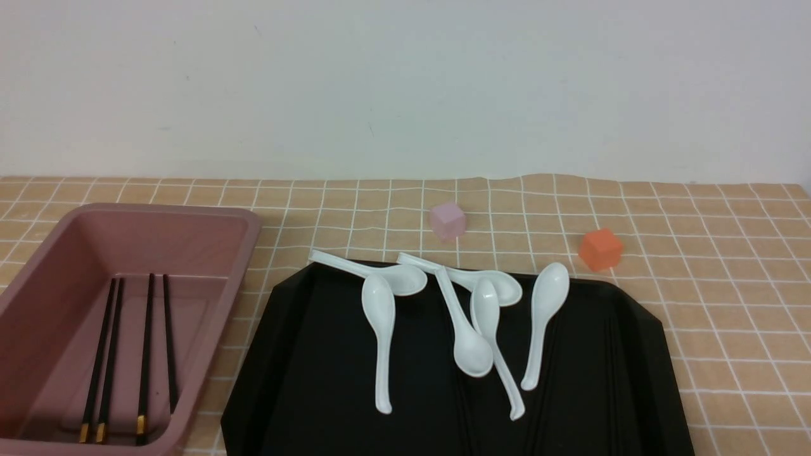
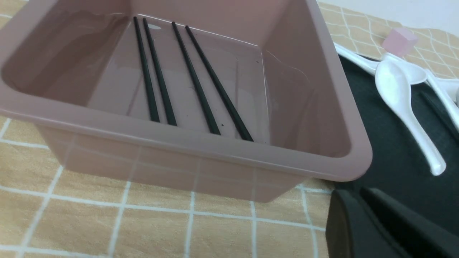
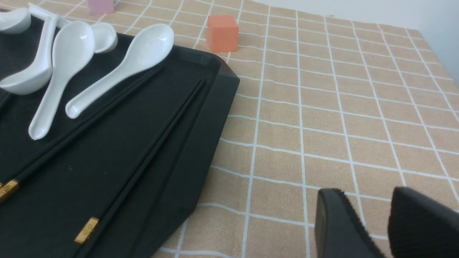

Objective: On brown tablecloth take chopsticks from black tray and put them in box.
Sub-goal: 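Reach over to the black tray and grasp a pair of chopsticks with the left gripper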

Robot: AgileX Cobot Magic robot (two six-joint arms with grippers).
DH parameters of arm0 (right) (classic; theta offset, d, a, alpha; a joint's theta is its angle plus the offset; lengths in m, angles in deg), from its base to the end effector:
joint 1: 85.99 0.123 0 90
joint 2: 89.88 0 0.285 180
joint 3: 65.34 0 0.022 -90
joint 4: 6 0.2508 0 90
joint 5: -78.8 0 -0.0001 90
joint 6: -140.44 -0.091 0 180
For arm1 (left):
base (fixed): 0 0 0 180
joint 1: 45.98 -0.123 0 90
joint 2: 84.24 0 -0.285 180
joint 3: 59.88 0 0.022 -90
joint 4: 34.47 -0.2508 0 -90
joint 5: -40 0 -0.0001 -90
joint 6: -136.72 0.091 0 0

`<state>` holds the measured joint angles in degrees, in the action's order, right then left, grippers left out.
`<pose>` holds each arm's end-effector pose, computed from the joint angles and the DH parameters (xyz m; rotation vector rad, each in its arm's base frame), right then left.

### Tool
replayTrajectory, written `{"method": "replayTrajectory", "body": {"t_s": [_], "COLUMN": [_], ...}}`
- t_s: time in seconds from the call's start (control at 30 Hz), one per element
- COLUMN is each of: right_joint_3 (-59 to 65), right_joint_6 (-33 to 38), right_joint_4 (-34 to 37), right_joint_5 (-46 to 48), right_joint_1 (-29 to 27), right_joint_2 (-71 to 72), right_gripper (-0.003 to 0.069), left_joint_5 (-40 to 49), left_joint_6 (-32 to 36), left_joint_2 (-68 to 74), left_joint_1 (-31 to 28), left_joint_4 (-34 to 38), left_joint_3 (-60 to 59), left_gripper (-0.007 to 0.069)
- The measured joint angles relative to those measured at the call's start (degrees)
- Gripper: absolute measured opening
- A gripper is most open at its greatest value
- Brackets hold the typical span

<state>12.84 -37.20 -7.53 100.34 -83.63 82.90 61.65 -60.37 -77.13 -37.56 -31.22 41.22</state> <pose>0.0525 0.0013 0.1743 -0.0932 1.8641 -0.0263 0.0517 -0.0096 0.1700 -0.1785 1.8859 -0.3607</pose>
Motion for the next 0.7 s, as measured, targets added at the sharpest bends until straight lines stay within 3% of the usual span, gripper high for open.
{"method": "replayTrajectory", "body": {"t_s": [0.1,0.27,0.37,0.7], "right_joint_3": [0.0,0.0,0.0,0.0], "right_joint_6": [0.0,0.0,0.0,0.0], "right_joint_4": [0.0,0.0,0.0,0.0], "right_joint_5": [0.0,0.0,0.0,0.0], "right_joint_1": [0.0,0.0,0.0,0.0], "right_joint_2": [0.0,0.0,0.0,0.0], "right_gripper": [0.0240,0.0240,0.0240,0.0240], "left_joint_5": [-0.8,-3.4,-3.9,-10.8], "left_joint_6": [-4.4,-17.8,-22.9,-22.6], "left_joint_2": [0.0,0.0,0.0,0.0], "left_joint_1": [0.0,0.0,0.0,0.0], "left_joint_4": [6.2,29.0,38.9,48.8], "left_joint_3": [0.0,0.0,0.0,2.1], "left_gripper": [0.0043,0.0049,0.0050,0.0043]}}
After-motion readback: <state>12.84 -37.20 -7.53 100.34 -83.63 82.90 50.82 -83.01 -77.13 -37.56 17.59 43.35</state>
